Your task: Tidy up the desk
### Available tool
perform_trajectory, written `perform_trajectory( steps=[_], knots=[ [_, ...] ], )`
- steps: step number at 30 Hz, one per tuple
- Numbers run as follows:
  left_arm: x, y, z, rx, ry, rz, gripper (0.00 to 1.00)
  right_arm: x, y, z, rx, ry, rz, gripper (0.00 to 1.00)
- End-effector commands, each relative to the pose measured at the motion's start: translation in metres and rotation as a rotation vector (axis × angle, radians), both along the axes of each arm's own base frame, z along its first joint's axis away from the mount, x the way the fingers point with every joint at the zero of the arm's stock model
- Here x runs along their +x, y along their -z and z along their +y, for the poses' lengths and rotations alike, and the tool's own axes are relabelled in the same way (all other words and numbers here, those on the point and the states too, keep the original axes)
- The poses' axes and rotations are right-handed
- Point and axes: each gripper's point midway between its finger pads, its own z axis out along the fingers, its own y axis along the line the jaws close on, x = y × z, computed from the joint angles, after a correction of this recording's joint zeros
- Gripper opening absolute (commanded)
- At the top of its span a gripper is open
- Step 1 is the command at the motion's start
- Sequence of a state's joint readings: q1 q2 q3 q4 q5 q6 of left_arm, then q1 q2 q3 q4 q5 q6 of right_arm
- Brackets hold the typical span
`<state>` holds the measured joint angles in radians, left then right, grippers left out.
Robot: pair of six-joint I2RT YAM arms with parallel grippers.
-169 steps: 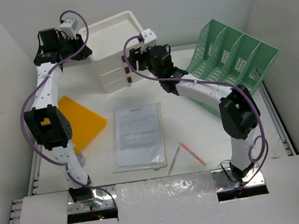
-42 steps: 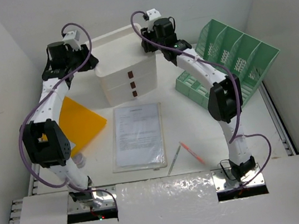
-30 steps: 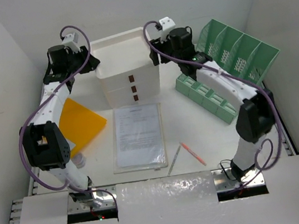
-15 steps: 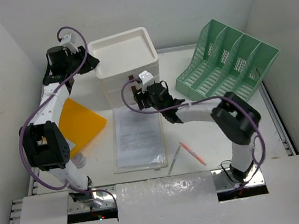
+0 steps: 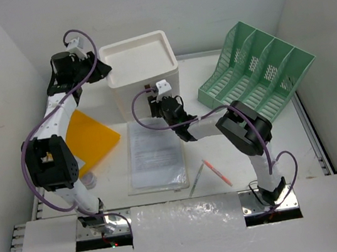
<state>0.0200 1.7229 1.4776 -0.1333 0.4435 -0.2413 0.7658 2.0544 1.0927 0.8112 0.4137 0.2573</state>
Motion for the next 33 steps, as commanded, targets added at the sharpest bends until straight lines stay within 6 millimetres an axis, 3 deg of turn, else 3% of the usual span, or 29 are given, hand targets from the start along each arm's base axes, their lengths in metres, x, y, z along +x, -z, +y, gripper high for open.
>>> perform_trajectory(
  steps=[1, 13, 20, 23, 25, 27, 28, 29, 33],
  knots=[
    [-0.004, 0.019, -0.012, -0.039, 0.089, 0.059, 0.00, 0.013, -0.058, 0.007, 0.126, 0.066, -0.140, 0.48],
    [-0.003, 0.027, -0.012, -0.045, 0.103, 0.075, 0.00, 0.028, -0.057, 0.020, 0.119, 0.078, -0.127, 0.43],
    [-0.002, 0.031, -0.011, -0.051, 0.106, 0.086, 0.00, 0.037, -0.053, 0.010, 0.119, 0.166, -0.126, 0.04],
    [-0.002, 0.032, -0.009, -0.052, 0.103, 0.087, 0.00, 0.036, -0.048, 0.010, 0.116, 0.165, -0.119, 0.00],
    [0.000, 0.031, -0.007, -0.052, 0.096, 0.083, 0.00, 0.031, -0.048, 0.017, 0.120, 0.112, -0.110, 0.00],
    [0.002, 0.029, -0.002, -0.055, 0.087, 0.080, 0.00, 0.017, -0.036, 0.019, 0.117, 0.071, -0.078, 0.00],
    [0.003, 0.028, -0.002, -0.060, 0.084, 0.080, 0.00, 0.008, -0.045, 0.024, 0.133, 0.044, -0.096, 0.00],
    [0.005, 0.027, 0.002, -0.061, 0.076, 0.077, 0.00, -0.003, -0.032, 0.020, 0.107, 0.033, -0.079, 0.00],
    [0.009, 0.026, 0.007, -0.067, 0.064, 0.074, 0.00, -0.044, -0.029, 0.021, 0.091, -0.052, -0.066, 0.00]
  ],
)
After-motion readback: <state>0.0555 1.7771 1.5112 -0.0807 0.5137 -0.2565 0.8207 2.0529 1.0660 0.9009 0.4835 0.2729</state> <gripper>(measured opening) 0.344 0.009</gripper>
